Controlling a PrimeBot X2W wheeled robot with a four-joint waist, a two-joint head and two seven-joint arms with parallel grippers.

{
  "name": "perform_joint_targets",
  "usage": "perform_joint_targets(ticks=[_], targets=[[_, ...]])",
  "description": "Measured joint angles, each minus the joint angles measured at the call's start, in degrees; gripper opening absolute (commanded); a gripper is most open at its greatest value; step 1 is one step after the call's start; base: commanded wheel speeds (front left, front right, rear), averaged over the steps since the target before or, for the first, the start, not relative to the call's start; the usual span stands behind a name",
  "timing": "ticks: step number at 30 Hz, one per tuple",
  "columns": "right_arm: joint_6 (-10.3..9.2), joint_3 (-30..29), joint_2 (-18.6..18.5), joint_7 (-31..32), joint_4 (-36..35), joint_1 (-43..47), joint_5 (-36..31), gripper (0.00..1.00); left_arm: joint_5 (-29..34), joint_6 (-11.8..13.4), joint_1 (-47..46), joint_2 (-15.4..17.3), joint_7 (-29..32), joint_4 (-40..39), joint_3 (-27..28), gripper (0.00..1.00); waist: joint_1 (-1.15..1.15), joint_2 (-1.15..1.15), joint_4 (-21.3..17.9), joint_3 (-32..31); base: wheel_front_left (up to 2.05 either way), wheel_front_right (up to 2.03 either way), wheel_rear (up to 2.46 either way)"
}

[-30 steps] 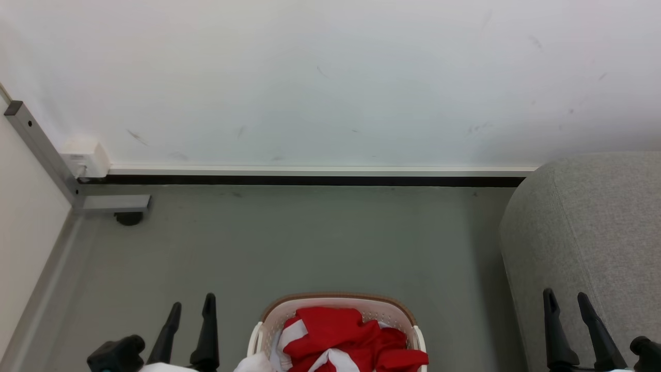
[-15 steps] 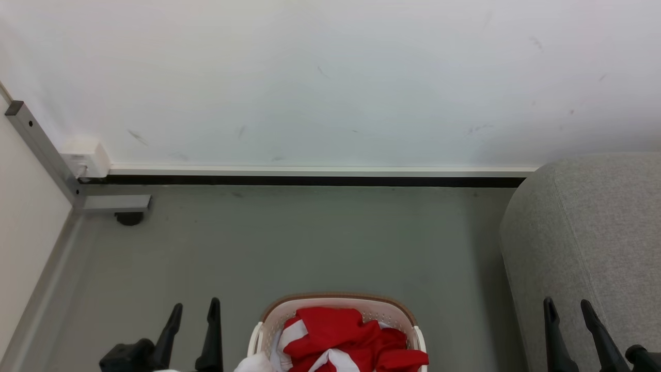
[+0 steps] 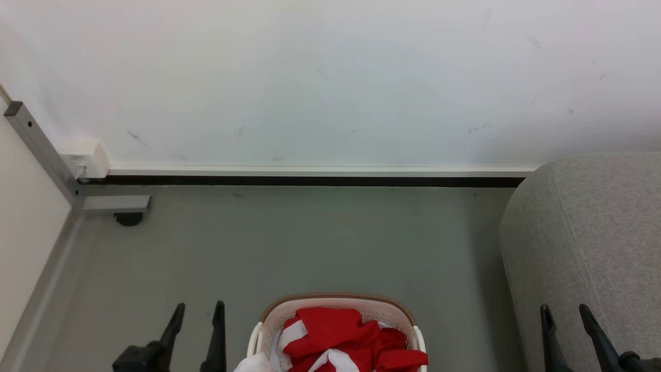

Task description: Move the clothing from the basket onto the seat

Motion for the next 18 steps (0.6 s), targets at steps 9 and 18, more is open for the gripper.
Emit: perform_joint_targets(ticks=[9, 18], targets=[[0.0, 0.37, 0.05, -0.99, 0.11, 0.09, -2.91, 1.0, 3.86, 0.09, 0.05, 0.05, -1.19, 0.07, -0.22, 1.0, 0.0, 0.0, 0.08, 0.22, 0.0, 0.0, 0.0], [0.0, 0.63, 0.12, -1.85, 0.44, 0.57, -4.89, 1.0, 7.53, 0.23, 0.41, 0.13, -2.11, 0.12, -0.42, 1.0, 0.0, 0.0, -0.07, 0.42, 0.0, 0.0, 0.0]])
